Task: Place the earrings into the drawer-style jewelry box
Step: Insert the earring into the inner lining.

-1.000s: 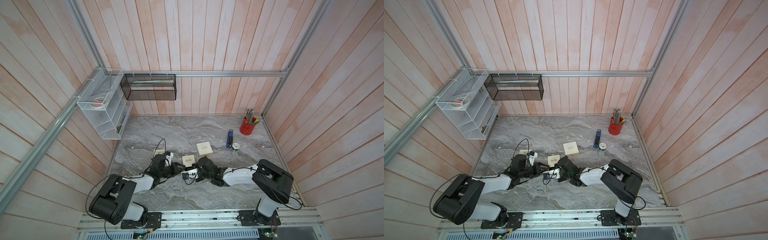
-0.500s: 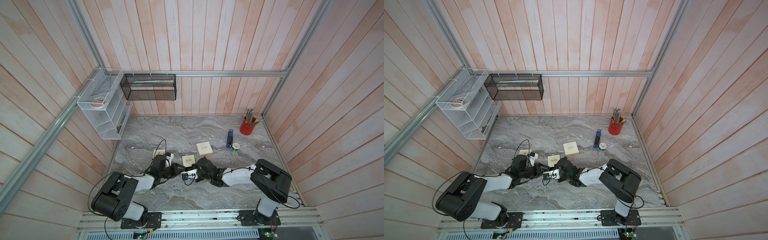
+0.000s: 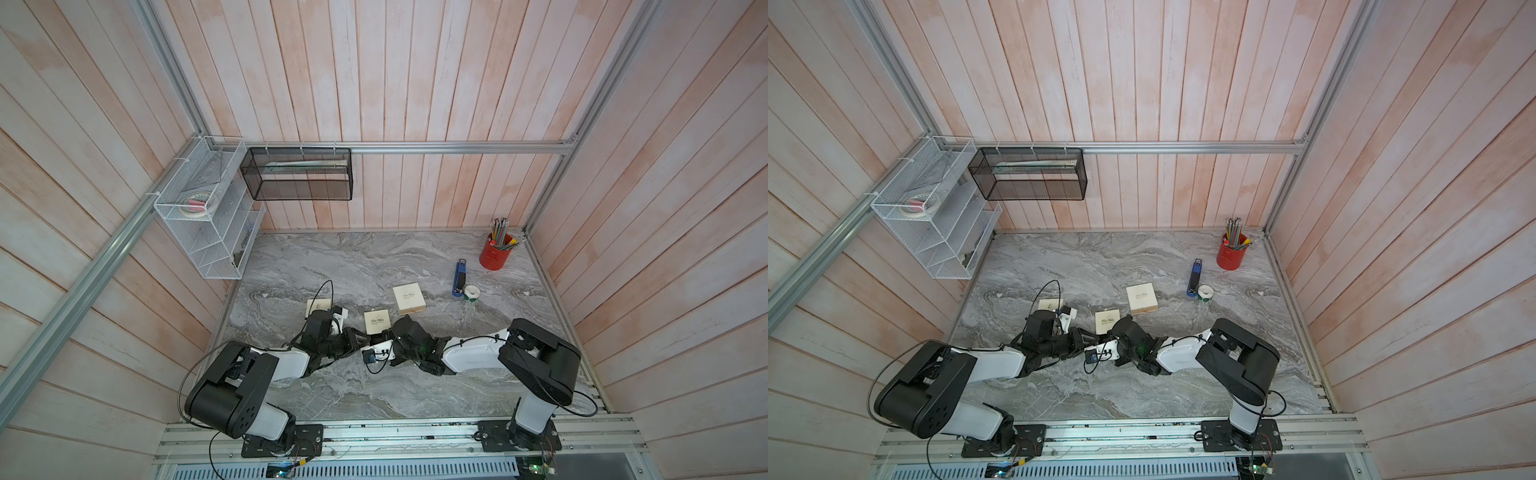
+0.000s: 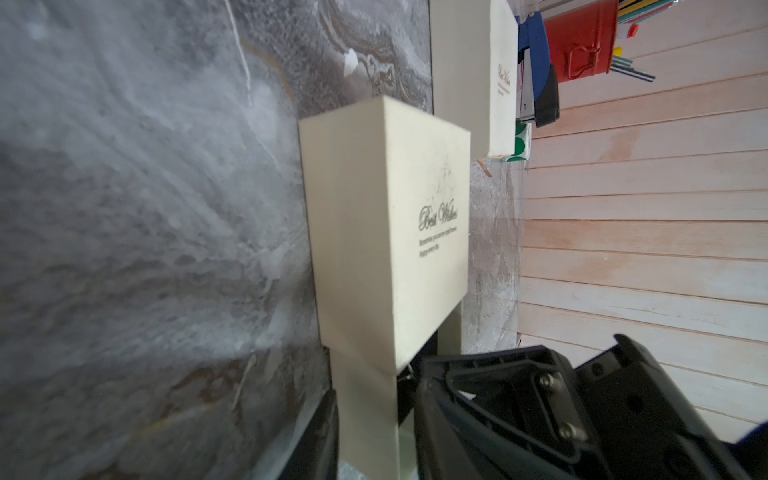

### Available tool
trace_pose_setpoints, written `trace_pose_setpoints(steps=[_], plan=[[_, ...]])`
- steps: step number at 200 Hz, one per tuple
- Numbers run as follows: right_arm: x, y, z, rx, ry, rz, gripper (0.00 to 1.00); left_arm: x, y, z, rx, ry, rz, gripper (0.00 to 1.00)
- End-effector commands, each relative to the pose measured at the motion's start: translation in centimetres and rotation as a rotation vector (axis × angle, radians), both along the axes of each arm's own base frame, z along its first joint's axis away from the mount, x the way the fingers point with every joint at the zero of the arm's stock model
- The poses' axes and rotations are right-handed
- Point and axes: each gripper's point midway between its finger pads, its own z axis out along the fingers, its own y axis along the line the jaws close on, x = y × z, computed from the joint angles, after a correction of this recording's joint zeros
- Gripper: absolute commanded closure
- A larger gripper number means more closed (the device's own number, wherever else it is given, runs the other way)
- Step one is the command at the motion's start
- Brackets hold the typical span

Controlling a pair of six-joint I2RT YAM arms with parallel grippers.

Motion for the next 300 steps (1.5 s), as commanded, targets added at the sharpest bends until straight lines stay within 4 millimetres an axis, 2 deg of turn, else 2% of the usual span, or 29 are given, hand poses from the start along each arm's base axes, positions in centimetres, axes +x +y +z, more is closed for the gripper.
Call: trace_pose_setpoints(steps=[1, 43, 103, 142, 300], plan=[[0.0, 0.2, -0.5, -0.03, -0.005, 0.006, 1.0, 0.8, -0.2, 0.6, -0.004, -0.039, -0.013, 0.68], [-0.2, 0.2, -0.7, -0.04, -0.004, 0.006, 1.0, 1.0, -0.3, 0.6, -0.001, -0.04, -0.015, 0.69], [0.9, 0.7, 1.8, 0.049, -0.014, -0.054, 1.0, 1.3, 0.1, 1.2, 0.005, -0.065, 0.009, 0.68], [1.6, 0.6, 2.4, 0.062, -0.028, -0.072, 1.0, 1.5, 0.3, 1.5, 0.009, -0.078, 0.026, 0.64], [1.6, 0.1, 0.4, -0.009, -0.025, -0.065, 1.0, 2.0, -0.1, 0.9, 0.007, -0.051, 0.011, 0.66]])
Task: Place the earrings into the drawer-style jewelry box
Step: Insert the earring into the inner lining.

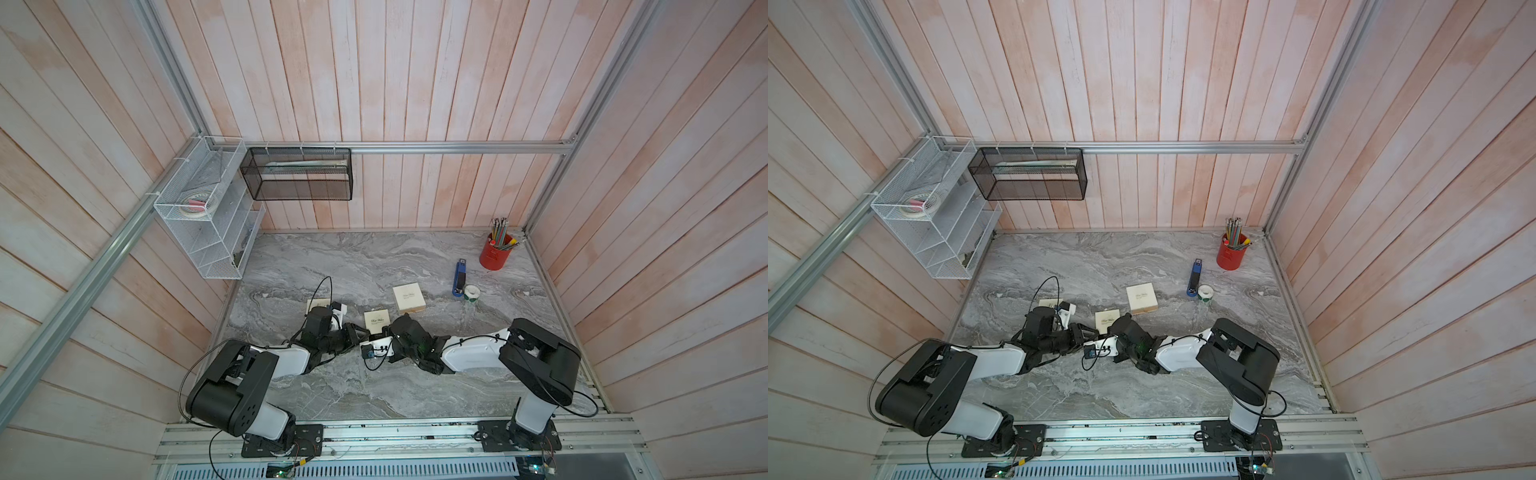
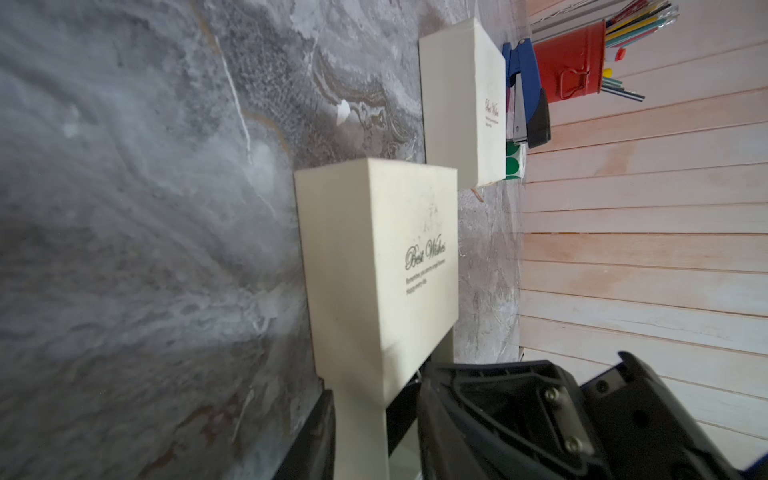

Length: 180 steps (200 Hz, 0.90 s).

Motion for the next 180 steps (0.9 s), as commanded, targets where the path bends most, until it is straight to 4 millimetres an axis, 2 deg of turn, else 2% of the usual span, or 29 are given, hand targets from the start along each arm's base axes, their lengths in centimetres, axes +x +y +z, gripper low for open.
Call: trace_pose_setpoints(steps=[1, 180], plan=[[0.4, 0.2, -0.4, -0.019, 0.001, -0.002, 1.0, 0.6, -0.3, 0.4, -0.002, -0.022, -0.015, 0.66], [-0.9, -0.3, -2.5, -0.11, 0.038, 0.037, 1.0, 0.8, -0.4, 0.2, 0.01, -0.022, -0.028, 0.68]])
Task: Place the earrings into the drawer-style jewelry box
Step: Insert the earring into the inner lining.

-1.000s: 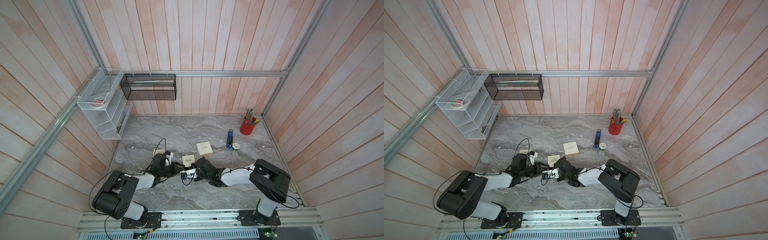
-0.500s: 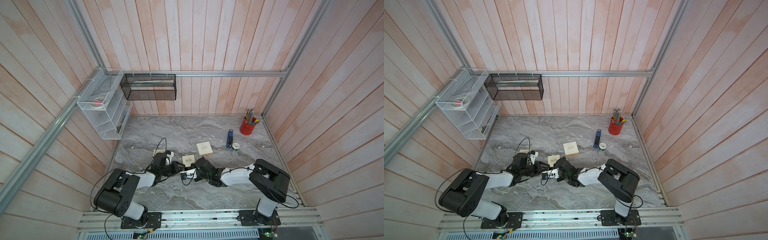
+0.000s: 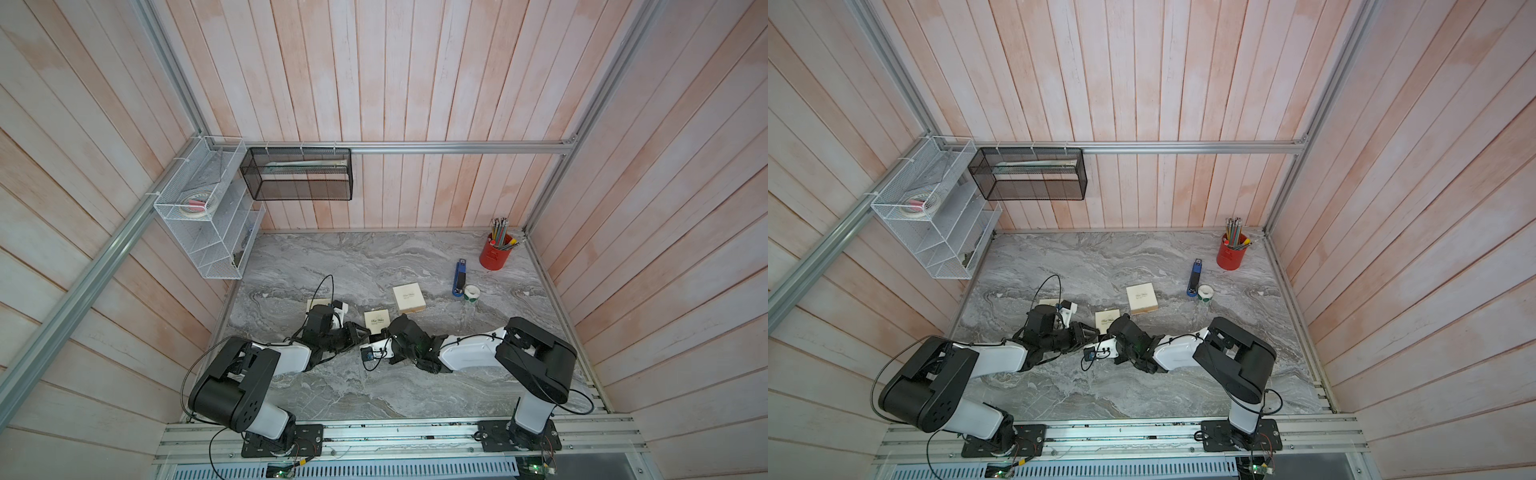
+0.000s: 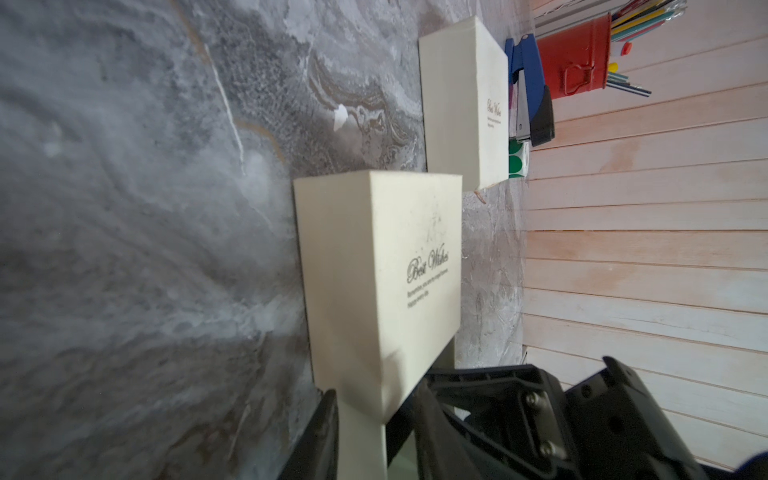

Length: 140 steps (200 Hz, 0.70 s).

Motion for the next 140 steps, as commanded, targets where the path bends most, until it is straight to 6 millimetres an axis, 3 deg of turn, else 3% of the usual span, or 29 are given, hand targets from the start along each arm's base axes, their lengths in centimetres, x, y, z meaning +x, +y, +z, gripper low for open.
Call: trace_pose_setpoints(steps=[1, 140], plan=[[-0.6, -0.1, -1.3, -0.052, 0.025, 0.02, 1.0, 0.5, -0.2, 0.4, -0.001, -0.023, -0.015, 0.68], [-2.0, -1.0, -3.1, -0.148, 0.075, 0.065, 1.0, 0.7, -0.3, 0.3, 0.0, -0.021, -0.018, 0.69]])
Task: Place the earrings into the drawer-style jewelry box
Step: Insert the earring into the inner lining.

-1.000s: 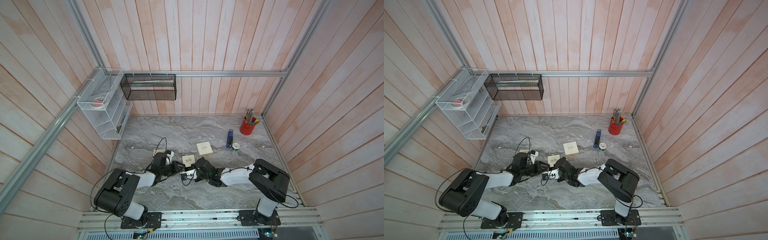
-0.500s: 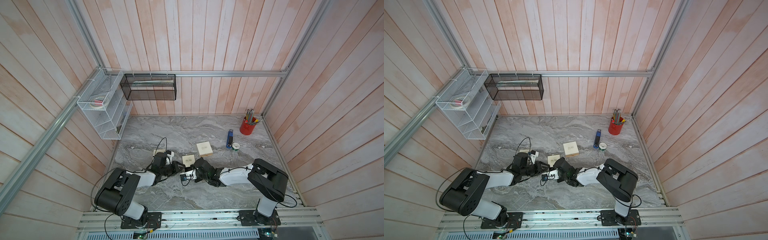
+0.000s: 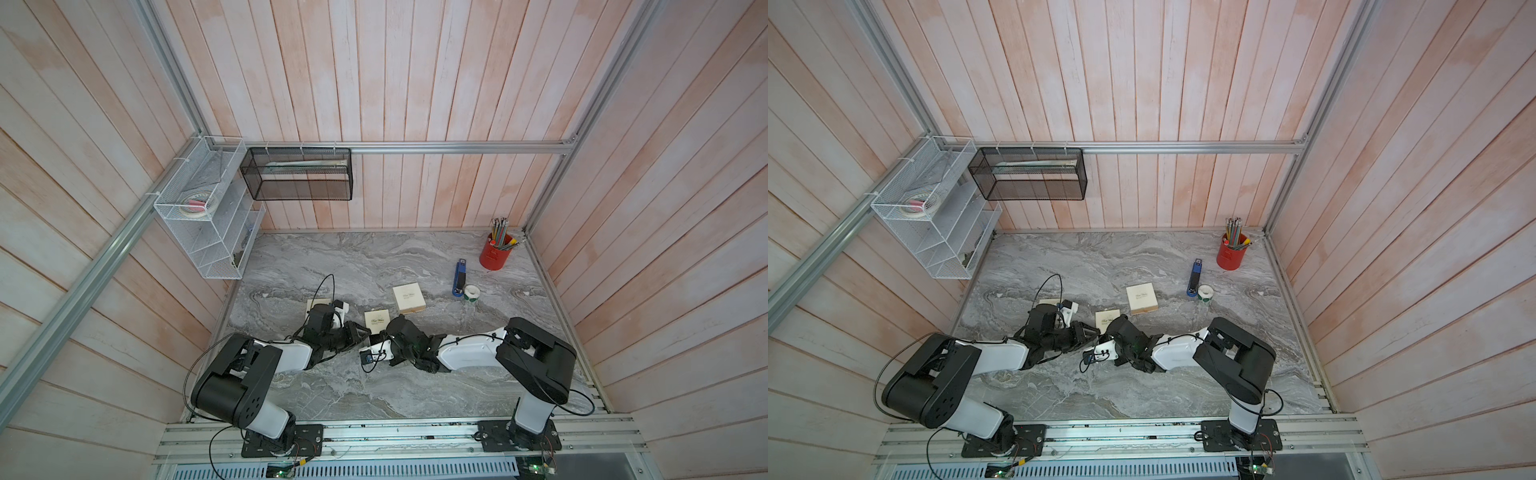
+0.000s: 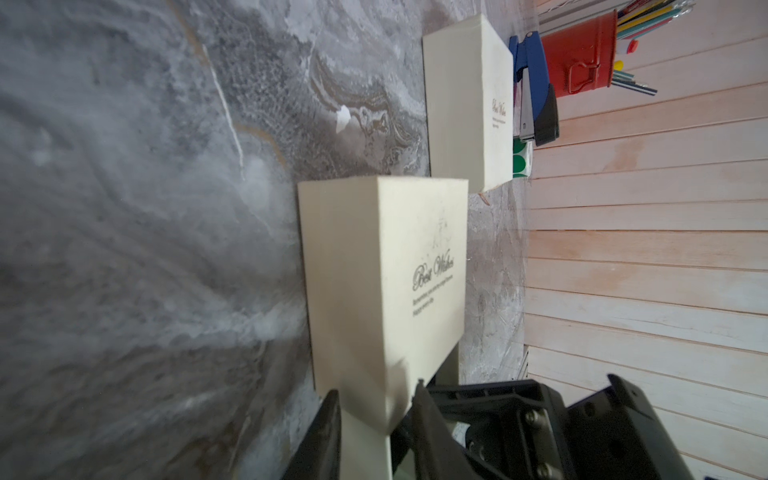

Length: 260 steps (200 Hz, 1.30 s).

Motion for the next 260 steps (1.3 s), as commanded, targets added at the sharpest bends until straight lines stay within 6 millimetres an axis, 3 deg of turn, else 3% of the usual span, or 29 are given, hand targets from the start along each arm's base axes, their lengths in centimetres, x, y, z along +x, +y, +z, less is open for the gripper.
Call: trace_pose_setpoints(steps=[1, 61, 134, 260], plan=[[-1.4, -0.9, -2.5, -0.087, 0.066, 0.03, 1.0, 0.4, -0.1, 0.4, -0.001, -0.023, -0.013, 0.69], [-1.3, -0.6, -2.3, -0.081, 0.083, 0.019, 1.0, 0.5, -0.1, 0.6, 0.001, -0.029, -0.01, 0.69], [-0.2, -0.1, -0.3, -0.02, 0.078, -0.024, 0.84, 0.6, 0.3, 0.7, 0.014, -0.035, 0.004, 0.65], [0.2, -0.3, 3.1, 0.073, 0.087, -0.064, 0.73, 0.9, 0.4, 0.8, 0.014, -0.037, 0.007, 0.64]])
